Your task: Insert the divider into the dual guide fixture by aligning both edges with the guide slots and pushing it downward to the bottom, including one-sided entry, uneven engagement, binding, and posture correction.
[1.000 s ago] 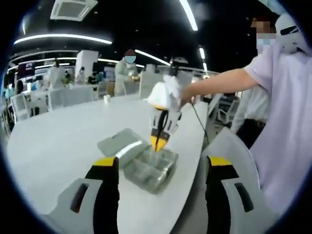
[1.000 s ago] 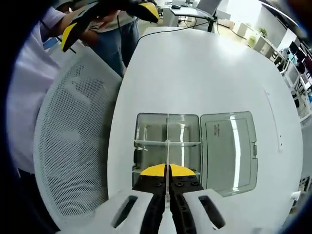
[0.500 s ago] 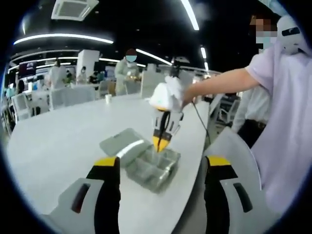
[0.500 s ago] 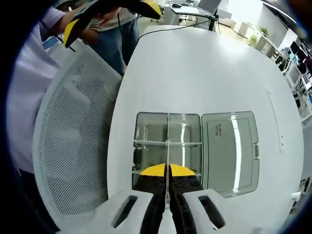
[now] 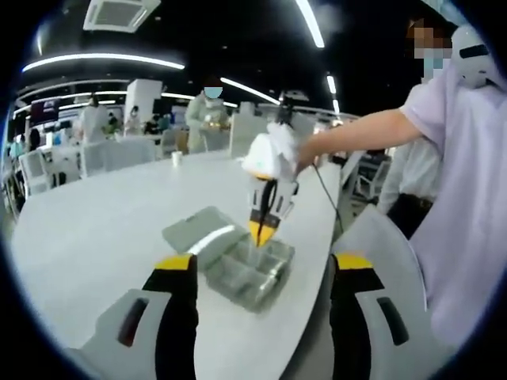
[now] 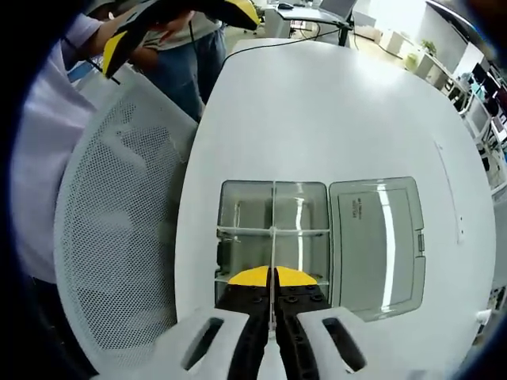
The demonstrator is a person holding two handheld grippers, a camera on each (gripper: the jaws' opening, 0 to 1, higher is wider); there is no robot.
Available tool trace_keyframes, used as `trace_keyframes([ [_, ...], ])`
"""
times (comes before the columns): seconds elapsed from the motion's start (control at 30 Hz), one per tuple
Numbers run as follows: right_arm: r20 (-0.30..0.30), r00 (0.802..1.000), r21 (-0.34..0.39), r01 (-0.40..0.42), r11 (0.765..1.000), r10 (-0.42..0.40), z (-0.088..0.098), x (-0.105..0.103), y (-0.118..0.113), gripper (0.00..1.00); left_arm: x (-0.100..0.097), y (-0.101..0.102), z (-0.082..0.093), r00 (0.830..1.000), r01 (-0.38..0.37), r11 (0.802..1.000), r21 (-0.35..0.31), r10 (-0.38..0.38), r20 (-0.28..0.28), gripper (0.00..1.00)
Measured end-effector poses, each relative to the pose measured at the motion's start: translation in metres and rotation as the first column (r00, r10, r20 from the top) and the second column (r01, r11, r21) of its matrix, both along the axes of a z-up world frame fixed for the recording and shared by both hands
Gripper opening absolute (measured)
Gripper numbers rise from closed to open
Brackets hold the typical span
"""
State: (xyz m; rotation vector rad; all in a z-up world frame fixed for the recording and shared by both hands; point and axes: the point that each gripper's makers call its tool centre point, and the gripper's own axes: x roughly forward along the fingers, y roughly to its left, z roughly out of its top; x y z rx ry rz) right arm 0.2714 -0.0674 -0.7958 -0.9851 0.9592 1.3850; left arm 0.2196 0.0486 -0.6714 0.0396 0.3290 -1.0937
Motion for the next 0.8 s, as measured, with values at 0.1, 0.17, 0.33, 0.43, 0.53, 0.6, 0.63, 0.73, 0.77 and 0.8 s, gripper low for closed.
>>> trace_keyframes([
  [0.1,-0.003,1.000,-0.003,0.000,1.000,0.000,0.000,0.000,0.000,0.00,0.000,0.001,-0.001,1.000,-0.002,1.000,0.001,0.002,-0.002,0.66],
  [0.17,-0.004,1.000,-0.001,0.002,1.000,-0.002,0.000,0.000,0.000,0.00,0.001,0.002,-0.001,1.000,-0.005,1.000,0.002,0.005,-0.003,0.65],
  [0.33,-0.004,1.000,-0.006,-0.005,1.000,0.005,-0.002,-0.001,0.000,0.00,0.001,0.003,-0.003,1.000,-0.009,1.000,0.006,0.009,-0.007,0.64],
  [0.43,-0.002,1.000,-0.022,-0.010,1.000,0.010,-0.005,-0.002,0.001,0.00,0.002,0.003,-0.003,1.000,-0.010,1.000,0.006,0.010,-0.008,0.64],
  [0.53,-0.002,1.000,-0.037,-0.012,0.999,0.012,-0.009,-0.002,0.002,0.00,0.002,0.003,-0.004,1.000,-0.011,1.000,0.007,0.011,-0.009,0.64],
  [0.6,-0.005,1.000,-0.048,-0.012,0.999,0.011,-0.011,-0.002,0.002,0.00,0.001,0.003,-0.004,1.000,-0.010,1.000,0.009,0.010,-0.010,0.64],
  [0.63,-0.007,1.000,-0.052,-0.011,0.999,0.011,-0.012,-0.002,0.002,0.00,0.001,0.003,-0.005,1.000,-0.010,1.000,0.009,0.010,-0.010,0.64],
  [0.73,-0.013,1.000,-0.064,-0.010,0.998,0.009,-0.015,-0.002,0.002,0.00,0.001,0.003,-0.005,1.000,-0.012,1.000,0.008,0.012,-0.012,0.64],
  [0.77,-0.015,1.000,-0.070,-0.010,0.997,0.009,-0.016,-0.003,0.002,0.00,0.001,0.003,-0.005,1.000,-0.012,1.000,0.009,0.012,-0.012,0.64],
  [0.8,-0.016,1.000,-0.075,-0.011,0.997,0.010,-0.017,-0.003,0.002,0.00,0.001,0.003,-0.005,1.000,-0.012,1.000,0.008,0.012,-0.011,0.64],
])
